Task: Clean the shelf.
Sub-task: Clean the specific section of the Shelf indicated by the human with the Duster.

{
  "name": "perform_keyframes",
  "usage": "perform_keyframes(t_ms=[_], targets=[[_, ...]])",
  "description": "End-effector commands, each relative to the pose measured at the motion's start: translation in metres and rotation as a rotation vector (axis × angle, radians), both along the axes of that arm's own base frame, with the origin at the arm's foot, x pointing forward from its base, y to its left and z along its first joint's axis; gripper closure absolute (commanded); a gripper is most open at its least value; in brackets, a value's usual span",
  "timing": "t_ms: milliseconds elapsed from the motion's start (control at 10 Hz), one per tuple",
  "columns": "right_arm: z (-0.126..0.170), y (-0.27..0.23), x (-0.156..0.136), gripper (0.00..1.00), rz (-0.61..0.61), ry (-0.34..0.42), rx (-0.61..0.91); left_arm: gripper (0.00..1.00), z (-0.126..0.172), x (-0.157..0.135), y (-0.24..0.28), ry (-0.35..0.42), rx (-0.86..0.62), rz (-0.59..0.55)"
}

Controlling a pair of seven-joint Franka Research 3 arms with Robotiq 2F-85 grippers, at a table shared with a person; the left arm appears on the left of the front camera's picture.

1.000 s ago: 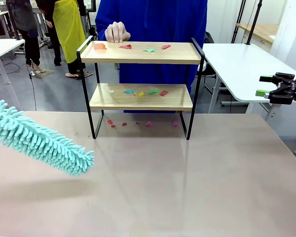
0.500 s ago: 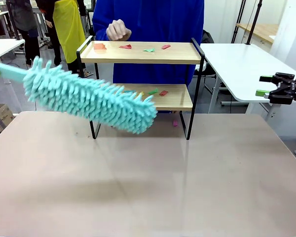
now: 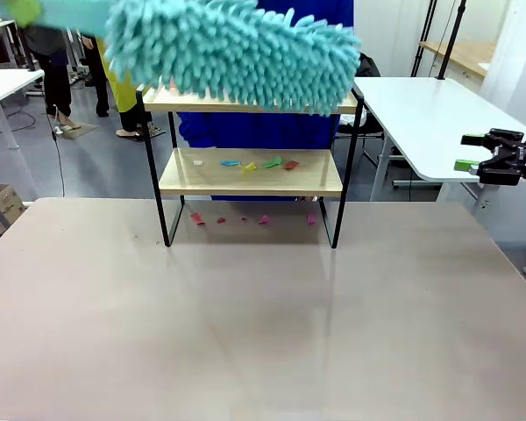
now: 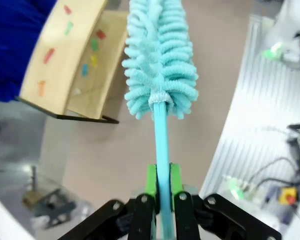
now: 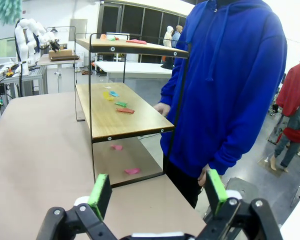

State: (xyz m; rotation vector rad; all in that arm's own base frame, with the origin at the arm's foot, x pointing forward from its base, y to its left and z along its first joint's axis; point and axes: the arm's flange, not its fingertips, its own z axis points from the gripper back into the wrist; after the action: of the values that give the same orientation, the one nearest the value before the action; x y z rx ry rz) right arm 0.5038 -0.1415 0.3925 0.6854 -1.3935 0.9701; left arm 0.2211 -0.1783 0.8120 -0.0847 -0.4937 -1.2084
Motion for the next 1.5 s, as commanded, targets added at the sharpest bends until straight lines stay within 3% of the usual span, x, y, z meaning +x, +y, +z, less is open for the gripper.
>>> perform_keyframes(t_ms=[0, 100, 300, 400, 900, 1100, 1400], targets=[[0.002, 0.002, 0.000, 0.00, 0.002, -0.005, 0.000, 0.87, 0.037, -0.004, -0.041, 0.021, 0.051, 0.161], [0.002, 0.002, 0.000, 0.00, 0.002, -0.005, 0.000, 0.87, 0.046, 0.002, -0.065, 0.001, 0.039, 0.247], [0.002, 0.002, 0.000, 0.00, 0.002, -0.005, 0.000, 0.87, 0.040, 0.016, -0.094, 0.068, 0.040, 0.195], [0.002, 0.002, 0.000, 0.00, 0.002, -0.005, 0.000, 0.87, 0.034, -0.005, -0.073, 0.005, 0.010, 0.217], [0.002, 0.002, 0.000, 0.00, 0.002, -0.005, 0.000, 0.87, 0.040, -0.001, -0.081, 0.020, 0.005, 0.221], [0.002, 0.002, 0.000, 0.00, 0.002, -0.005, 0.000, 0.87, 0.043, -0.001, -0.144, -0.034, 0.061, 0.411], [0.002, 0.002, 0.000, 0.00, 0.002, -0.005, 0.000, 0.87, 0.031, 0.028, -0.202, -0.082, -0.049, 0.584]])
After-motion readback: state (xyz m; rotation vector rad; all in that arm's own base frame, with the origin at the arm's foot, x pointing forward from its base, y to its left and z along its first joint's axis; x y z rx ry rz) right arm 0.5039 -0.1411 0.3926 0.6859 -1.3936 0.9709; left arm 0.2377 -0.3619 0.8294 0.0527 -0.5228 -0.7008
